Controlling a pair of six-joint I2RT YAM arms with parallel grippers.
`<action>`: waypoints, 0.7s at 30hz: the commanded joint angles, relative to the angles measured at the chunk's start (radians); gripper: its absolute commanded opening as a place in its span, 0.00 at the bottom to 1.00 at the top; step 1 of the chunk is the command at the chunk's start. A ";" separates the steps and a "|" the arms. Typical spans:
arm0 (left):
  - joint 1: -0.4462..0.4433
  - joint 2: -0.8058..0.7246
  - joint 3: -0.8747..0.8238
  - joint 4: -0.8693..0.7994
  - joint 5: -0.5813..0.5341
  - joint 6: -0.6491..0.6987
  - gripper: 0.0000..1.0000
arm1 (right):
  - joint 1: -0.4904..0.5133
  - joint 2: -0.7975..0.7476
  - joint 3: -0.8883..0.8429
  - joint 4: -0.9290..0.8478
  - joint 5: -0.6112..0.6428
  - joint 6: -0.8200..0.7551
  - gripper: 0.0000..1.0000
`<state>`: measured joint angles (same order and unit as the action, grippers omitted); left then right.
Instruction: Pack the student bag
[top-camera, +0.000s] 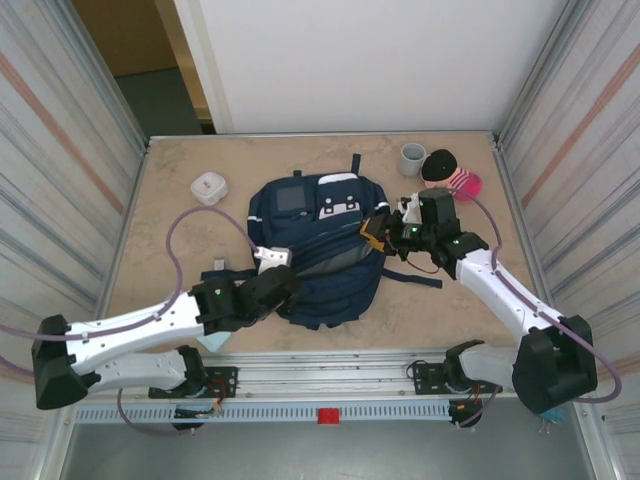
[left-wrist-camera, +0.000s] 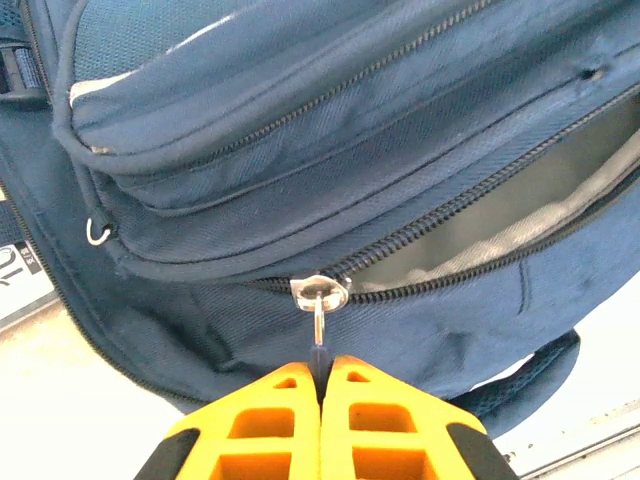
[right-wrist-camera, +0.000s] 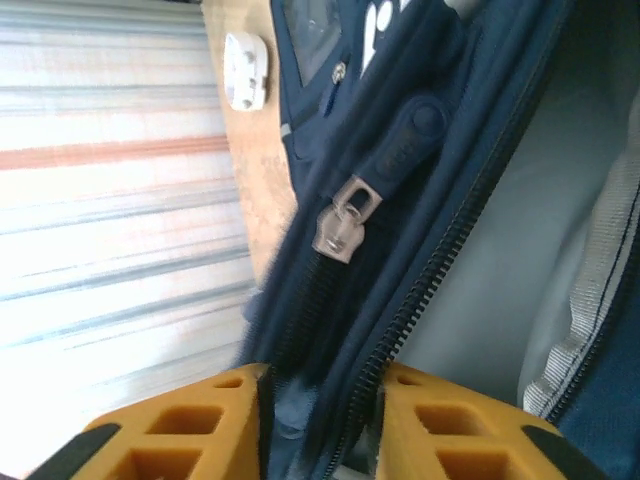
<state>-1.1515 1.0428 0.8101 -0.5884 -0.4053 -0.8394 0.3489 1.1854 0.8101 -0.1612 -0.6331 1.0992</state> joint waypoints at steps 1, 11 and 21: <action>0.007 -0.035 -0.030 0.198 -0.025 0.094 0.00 | 0.040 -0.046 -0.017 0.099 0.008 0.059 0.44; 0.007 0.008 -0.013 0.349 0.029 0.164 0.00 | 0.313 -0.070 -0.152 0.306 0.336 0.316 0.52; 0.007 0.027 -0.005 0.355 0.050 0.175 0.00 | 0.374 0.046 -0.090 0.362 0.345 0.312 0.38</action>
<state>-1.1465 1.0748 0.7822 -0.3103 -0.3477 -0.6834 0.7162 1.2121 0.6716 0.1551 -0.3023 1.4071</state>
